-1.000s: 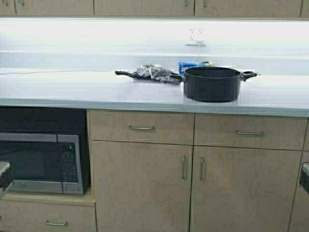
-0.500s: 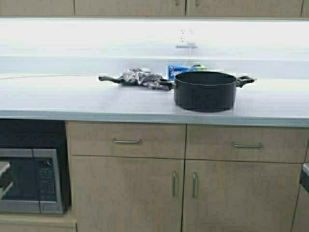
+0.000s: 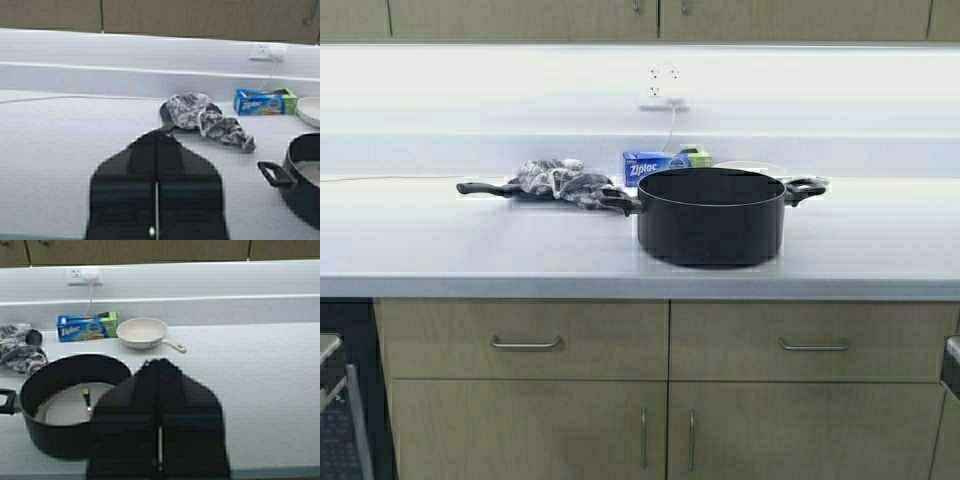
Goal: Open the cabinet, put the pot inside, then close it
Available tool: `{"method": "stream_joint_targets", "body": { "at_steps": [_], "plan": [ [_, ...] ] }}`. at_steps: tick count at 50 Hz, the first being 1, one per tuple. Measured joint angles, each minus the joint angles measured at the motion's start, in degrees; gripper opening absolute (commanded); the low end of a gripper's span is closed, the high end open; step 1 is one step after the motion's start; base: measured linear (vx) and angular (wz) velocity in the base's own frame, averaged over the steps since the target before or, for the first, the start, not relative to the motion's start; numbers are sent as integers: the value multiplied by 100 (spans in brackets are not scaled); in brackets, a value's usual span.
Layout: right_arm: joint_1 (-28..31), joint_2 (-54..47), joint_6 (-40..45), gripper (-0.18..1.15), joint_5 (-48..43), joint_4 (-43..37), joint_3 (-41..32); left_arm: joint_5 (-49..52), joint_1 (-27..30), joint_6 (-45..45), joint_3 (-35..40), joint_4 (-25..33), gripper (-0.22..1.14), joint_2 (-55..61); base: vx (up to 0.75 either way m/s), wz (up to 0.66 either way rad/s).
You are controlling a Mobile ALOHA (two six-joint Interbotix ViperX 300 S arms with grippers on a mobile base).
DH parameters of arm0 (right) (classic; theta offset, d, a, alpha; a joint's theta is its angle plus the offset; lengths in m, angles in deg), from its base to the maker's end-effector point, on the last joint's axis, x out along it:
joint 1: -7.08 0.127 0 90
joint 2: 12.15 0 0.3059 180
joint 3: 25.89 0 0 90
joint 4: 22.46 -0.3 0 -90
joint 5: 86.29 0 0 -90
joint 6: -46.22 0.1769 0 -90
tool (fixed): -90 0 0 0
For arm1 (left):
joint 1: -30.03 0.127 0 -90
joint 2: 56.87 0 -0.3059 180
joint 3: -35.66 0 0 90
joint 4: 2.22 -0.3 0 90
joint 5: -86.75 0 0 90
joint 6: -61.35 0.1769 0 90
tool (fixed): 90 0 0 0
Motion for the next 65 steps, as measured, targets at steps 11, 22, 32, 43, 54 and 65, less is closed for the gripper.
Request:
{"method": "stream_joint_targets", "body": {
  "at_steps": [11, 22, 32, 43, 54, 65],
  "plan": [
    [-79, 185, 0, 6, 0, 0, 26, -26, 0, 18, -18, 0, 2, 18, 35, 6],
    [-88, 185, 9, 6, 0, 0, 26, -62, 0, 9, -18, -9, 2, 26, 32, 6],
    [-88, 185, 18, 6, 0, 0, 53, -62, 0, 0, -35, 0, 2, -26, 26, -2],
    [35, 185, 18, 7, 0, 0, 53, -62, -35, -44, -44, -9, 3, -79, 20, -8],
    [237, 237, 35, 58, 9, 0, 70, -70, -264, 44, -70, -62, 33, -132, 13, 0],
    [1547, 167, 299, 102, 237, -53, -334, 264, -1793, -308, 360, -167, 106, -316, 6, 0]
  ]
}}
